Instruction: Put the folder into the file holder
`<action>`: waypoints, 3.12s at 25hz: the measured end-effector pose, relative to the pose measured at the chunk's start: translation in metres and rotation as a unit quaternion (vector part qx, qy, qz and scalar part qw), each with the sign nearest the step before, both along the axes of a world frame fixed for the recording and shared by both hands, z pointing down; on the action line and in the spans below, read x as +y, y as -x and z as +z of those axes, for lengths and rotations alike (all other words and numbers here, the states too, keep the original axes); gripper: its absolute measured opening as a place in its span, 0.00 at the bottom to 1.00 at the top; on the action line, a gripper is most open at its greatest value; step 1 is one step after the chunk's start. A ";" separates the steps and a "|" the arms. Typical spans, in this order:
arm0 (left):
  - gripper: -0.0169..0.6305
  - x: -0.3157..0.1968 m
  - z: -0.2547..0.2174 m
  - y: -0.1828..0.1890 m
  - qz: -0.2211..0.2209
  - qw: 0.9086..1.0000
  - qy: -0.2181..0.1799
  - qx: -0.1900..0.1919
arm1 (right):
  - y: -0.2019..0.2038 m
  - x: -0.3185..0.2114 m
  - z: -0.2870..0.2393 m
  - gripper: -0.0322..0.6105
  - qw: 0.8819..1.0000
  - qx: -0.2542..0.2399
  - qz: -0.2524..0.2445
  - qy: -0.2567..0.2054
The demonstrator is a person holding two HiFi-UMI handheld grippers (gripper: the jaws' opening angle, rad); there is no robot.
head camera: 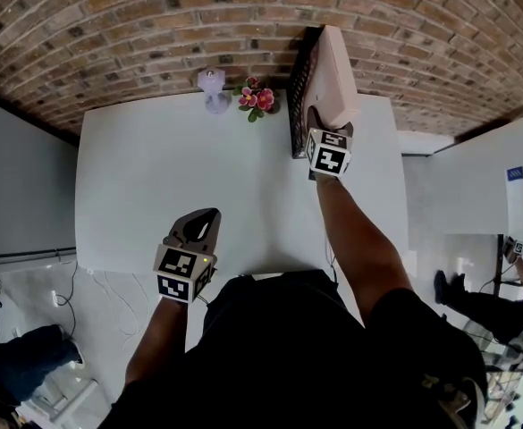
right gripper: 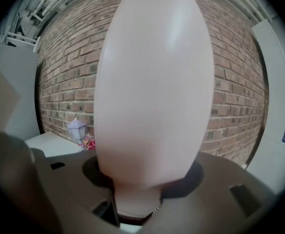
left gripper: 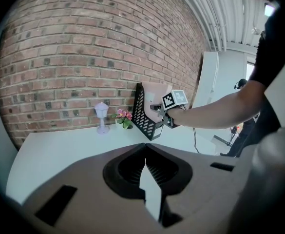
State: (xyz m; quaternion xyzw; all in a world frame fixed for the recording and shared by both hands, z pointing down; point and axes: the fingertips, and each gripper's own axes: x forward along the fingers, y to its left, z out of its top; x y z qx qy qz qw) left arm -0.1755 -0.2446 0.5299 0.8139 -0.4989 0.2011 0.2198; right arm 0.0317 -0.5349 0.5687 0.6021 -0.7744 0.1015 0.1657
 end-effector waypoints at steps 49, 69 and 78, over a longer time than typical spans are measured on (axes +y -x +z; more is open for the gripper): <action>0.03 0.004 -0.065 -0.089 0.052 0.994 -0.093 0.034 | -0.044 0.262 -0.107 0.05 0.961 -0.119 -0.247 0.021; 0.03 0.007 -0.067 -0.132 0.039 0.995 -0.087 0.027 | -0.063 0.264 -0.110 0.05 0.951 -0.131 -0.278 0.022; 0.03 0.004 -0.070 -0.131 0.048 0.995 -0.086 0.019 | -0.057 0.264 -0.107 0.05 0.952 -0.131 -0.276 0.019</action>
